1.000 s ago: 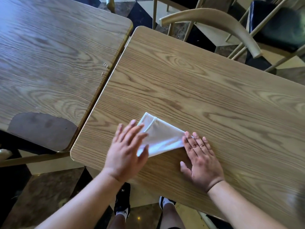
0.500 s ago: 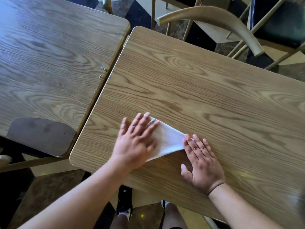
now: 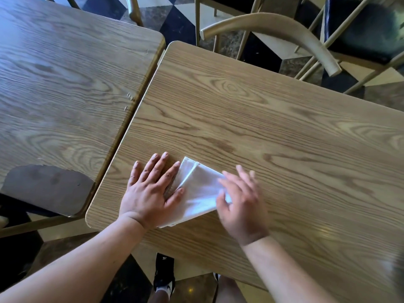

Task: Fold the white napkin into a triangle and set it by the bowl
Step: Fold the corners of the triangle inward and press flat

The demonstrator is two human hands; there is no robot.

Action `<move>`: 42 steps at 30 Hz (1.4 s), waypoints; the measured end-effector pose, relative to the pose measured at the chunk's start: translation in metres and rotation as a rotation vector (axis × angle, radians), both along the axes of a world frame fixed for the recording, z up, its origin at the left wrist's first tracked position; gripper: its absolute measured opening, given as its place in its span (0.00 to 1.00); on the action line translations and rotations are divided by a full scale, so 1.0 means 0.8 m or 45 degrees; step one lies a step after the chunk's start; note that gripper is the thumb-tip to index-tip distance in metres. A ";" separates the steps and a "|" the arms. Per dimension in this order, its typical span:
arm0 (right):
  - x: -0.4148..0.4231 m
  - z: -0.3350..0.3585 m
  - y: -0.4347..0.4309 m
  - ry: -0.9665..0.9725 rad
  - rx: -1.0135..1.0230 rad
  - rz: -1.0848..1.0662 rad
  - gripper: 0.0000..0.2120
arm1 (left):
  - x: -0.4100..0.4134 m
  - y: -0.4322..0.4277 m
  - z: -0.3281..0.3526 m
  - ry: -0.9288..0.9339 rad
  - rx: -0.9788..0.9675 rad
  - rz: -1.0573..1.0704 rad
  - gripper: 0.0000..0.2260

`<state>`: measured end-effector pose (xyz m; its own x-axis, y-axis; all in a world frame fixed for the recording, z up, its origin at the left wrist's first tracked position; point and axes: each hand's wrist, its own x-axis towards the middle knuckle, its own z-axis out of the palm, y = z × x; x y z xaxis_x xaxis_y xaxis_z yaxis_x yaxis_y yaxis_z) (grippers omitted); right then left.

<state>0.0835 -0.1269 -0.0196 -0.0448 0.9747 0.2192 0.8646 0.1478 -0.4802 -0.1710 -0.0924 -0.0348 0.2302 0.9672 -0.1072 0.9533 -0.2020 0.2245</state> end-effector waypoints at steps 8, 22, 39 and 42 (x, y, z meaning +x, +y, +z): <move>-0.100 -0.019 0.006 -0.192 -0.323 0.438 0.32 | -0.004 -0.003 0.003 0.000 -0.003 -0.051 0.35; 0.046 -0.021 -0.009 -0.495 -0.385 0.089 0.30 | -0.002 0.000 -0.004 0.013 0.025 -0.006 0.33; 0.071 0.081 0.051 -0.326 -1.098 -0.125 0.03 | 0.070 -0.037 0.002 -0.087 -0.017 0.286 0.36; 0.112 0.080 0.059 -0.260 -1.144 -0.184 0.03 | 0.115 -0.056 0.004 -0.150 0.007 0.263 0.33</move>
<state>0.1731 -0.0797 0.0444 0.1354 0.7741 -0.6184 0.9259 -0.3210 -0.1990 -0.0792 -0.1369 -0.0313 0.0378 0.9956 -0.0857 0.9417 -0.0068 0.3364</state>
